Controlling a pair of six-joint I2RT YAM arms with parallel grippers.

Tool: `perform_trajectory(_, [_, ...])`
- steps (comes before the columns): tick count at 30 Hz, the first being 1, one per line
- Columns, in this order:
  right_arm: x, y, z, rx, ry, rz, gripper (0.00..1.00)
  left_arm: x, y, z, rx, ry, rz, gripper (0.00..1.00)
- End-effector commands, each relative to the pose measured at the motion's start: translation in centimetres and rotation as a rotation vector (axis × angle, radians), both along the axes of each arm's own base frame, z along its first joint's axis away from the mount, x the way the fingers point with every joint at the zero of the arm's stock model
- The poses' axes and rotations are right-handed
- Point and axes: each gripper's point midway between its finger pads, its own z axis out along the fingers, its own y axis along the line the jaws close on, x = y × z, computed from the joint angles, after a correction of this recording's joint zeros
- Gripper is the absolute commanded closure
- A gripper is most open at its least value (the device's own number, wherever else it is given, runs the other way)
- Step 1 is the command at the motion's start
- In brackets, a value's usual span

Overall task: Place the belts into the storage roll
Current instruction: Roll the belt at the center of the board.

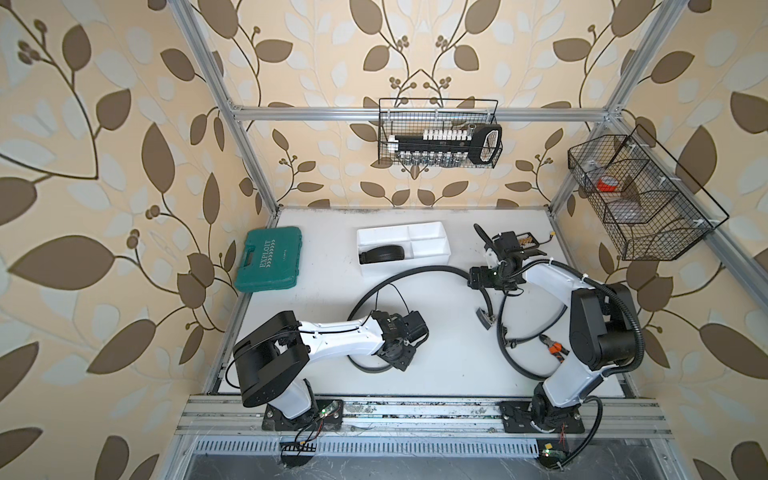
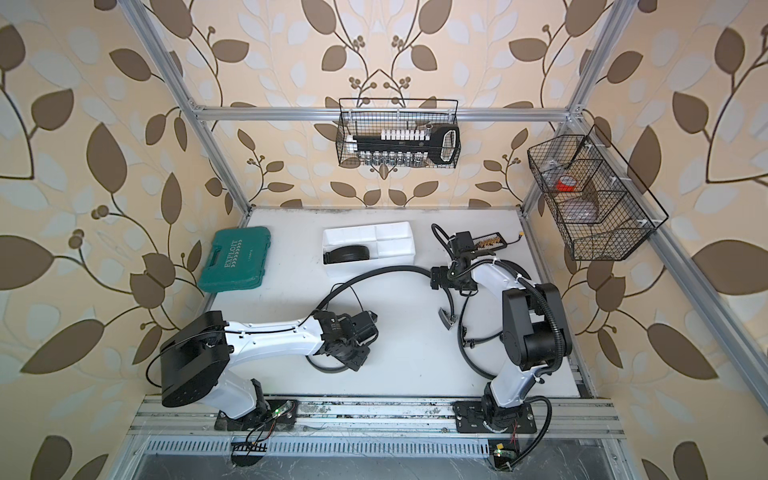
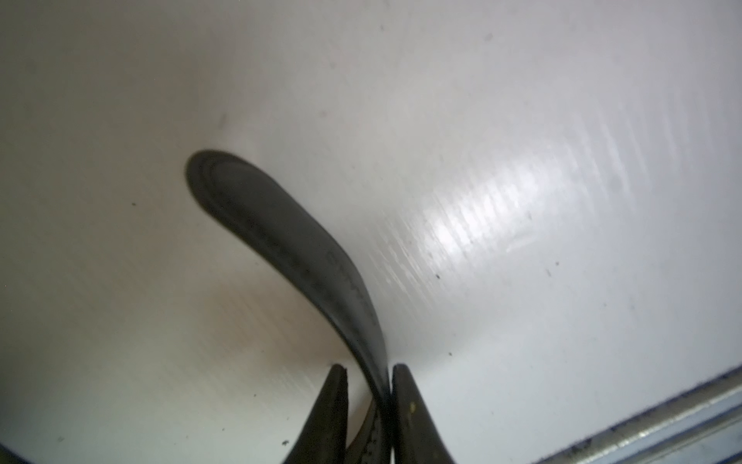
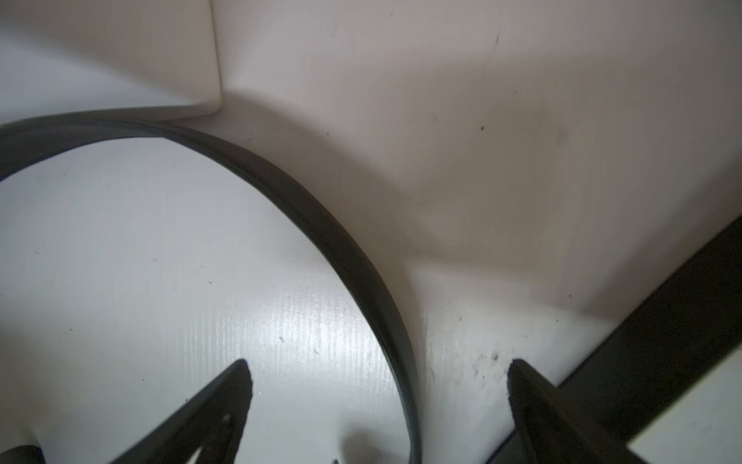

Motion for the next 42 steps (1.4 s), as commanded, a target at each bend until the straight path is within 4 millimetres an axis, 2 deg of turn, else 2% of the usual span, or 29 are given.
perform_trajectory(1, [-1.1,0.8,-1.6,0.043,0.065,0.017,0.01,2.8,-1.9,1.4,-0.116,0.0,0.074,0.87])
perform_trajectory(5, [-1.8,1.4,-2.4,0.08,0.096,0.015,0.04,6.2,-3.0,2.2,-0.188,0.01,0.176,0.95])
perform_trajectory(8, [-2.6,2.0,-2.7,0.11,0.115,0.017,0.14,8.2,-4.0,2.3,-0.235,0.04,0.239,0.98])
perform_trajectory(10, [-3.4,2.7,-2.7,0.14,0.127,0.015,0.25,9.3,-4.5,2.1,-0.251,0.061,0.291,0.99])
perform_trajectory(14, [-6.1,5.7,-2.7,0.213,0.152,0.041,0.42,11.1,-5.8,1.8,-0.319,0.111,0.398,0.99])
perform_trajectory(15, [-7.1,7.0,-2.6,0.227,0.156,0.058,0.44,11.4,-6.1,1.6,-0.332,0.125,0.423,0.99])
perform_trajectory(18, [-9.7,10.3,-2.2,0.246,0.153,0.112,0.44,12.1,-6.9,1.0,-0.355,0.162,0.479,1.0])
perform_trajectory(20, [-10.7,11.5,-2.1,0.258,0.151,0.132,0.44,12.3,-7.4,0.8,-0.387,0.187,0.509,1.0])
perform_trajectory(22, [-11.0,11.4,-2.0,0.254,0.14,0.132,0.42,12.5,-7.7,0.8,-0.41,0.197,0.54,1.0])
perform_trajectory(24, [-10.4,10.5,-1.9,0.196,0.114,0.128,0.32,12.6,-7.8,1.1,-0.433,0.193,0.548,0.98])
perform_trajectory(27, [-9.3,9.4,-1.1,0.132,0.068,0.124,0.2,12.4,-8.1,2.3,-0.493,0.197,0.571,0.82])
perform_trajectory(29, [-8.3,9.0,0.1,0.105,0.011,0.118,0.02,12.3,-8.2,3.8,-0.541,0.177,0.552,0.73])
perform_trajectory(30, [-7.8,8.7,0.9,0.09,-0.023,0.114,0.01,12.2,-8.1,5.0,-0.574,0.154,0.533,0.66])
perform_trajectory(31, [-7.3,8.6,1.8,0.085,-0.063,0.12,0.01,12.2,-7.7,6.3,-0.592,0.114,0.517,0.57])
perform_trajectory(35, [-6.4,8.3,4.6,0.066,-0.154,0.144,0.01,11.2,-4.5,11.0,-0.58,-0.063,0.428,0.03])
perform_trajectory(37, [-6.3,8.0,5.5,0.056,-0.182,0.154,0.01,10.5,-2.9,13.3,-0.555,-0.16,0.341,0.01])
perform_trajectory(40, [-5.9,6.7,6.6,0.036,-0.214,0.103,0.01,10.2,-1.5,14.0,-0.456,-0.248,0.216,0.01])
perform_trajectory(42, [-5.6,5.9,7.0,0.043,-0.226,0.072,0.01,10.3,-1.6,14.2,-0.413,-0.331,0.062,0.01])
